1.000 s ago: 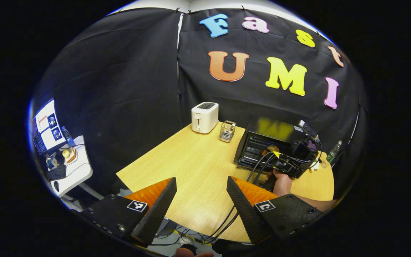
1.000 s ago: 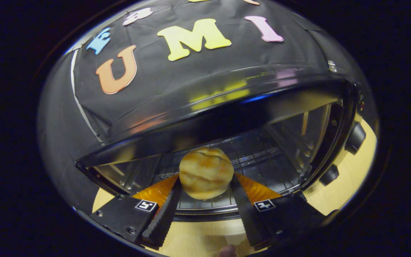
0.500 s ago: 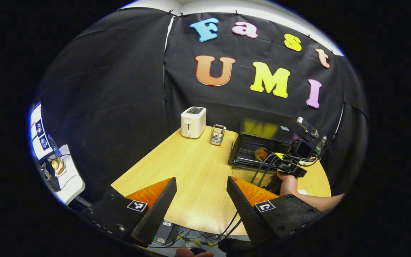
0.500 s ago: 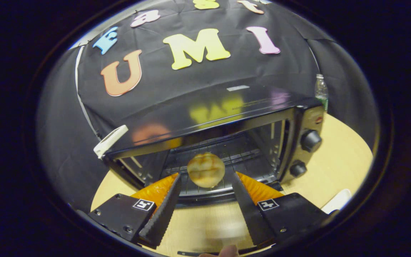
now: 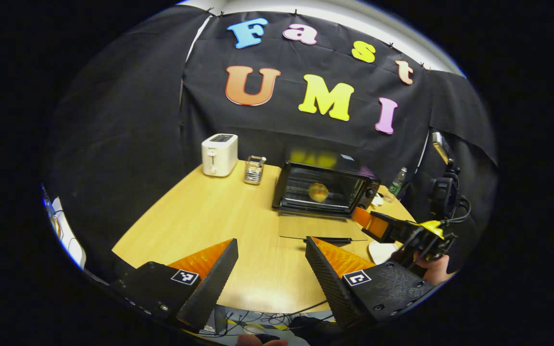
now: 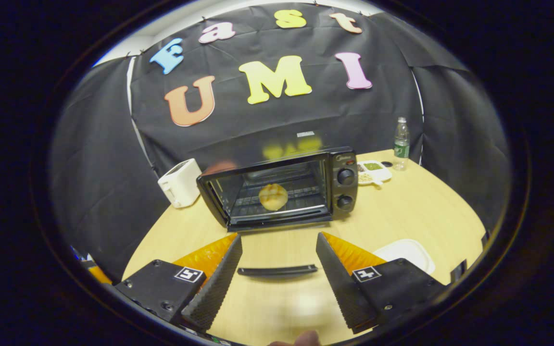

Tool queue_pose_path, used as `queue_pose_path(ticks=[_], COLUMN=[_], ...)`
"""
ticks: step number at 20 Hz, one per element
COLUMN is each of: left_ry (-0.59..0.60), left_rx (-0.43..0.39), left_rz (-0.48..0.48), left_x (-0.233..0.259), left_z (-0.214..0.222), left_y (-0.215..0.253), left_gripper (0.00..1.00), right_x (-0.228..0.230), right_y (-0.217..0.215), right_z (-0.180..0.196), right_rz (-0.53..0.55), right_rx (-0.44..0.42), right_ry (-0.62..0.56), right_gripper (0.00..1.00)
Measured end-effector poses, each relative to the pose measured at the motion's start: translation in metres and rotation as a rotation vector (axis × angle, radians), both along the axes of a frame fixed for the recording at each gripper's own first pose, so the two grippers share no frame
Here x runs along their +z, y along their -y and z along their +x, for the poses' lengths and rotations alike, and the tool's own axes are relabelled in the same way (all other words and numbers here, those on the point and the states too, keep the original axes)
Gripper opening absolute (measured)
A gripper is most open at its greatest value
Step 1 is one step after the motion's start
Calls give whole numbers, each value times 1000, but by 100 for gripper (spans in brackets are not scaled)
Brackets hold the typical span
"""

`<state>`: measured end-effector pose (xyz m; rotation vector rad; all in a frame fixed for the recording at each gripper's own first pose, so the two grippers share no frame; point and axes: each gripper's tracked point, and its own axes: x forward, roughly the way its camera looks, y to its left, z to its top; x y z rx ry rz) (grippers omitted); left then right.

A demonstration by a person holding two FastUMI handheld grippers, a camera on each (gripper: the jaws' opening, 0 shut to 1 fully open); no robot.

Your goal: Open the electric oven with the left hand, put the food in, and close the electric oven.

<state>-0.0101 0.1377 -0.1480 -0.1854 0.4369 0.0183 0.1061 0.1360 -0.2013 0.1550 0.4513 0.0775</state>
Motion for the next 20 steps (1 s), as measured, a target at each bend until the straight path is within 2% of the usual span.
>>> queue_pose_path(ticks=[4,10,15,20], left_ry=[-35,-144,-229,-278], left_rx=[-89,-193,-200,-191], left_rz=[-15,-51,-43,7], left_x=[-29,-97,-157,-190], left_z=[14,39,80,120], left_y=[40,107,132,135], left_gripper=[93,93,93,93], right_x=[17,42,49,49], right_y=[46,114,179,219], right_z=[-44,-79,-105,-122], right_rz=[-65,-137,-178,-188], right_rx=[-16,-100,-199,-278], right_ry=[14,28,-23,-70], right_gripper=[97,98,98,98])
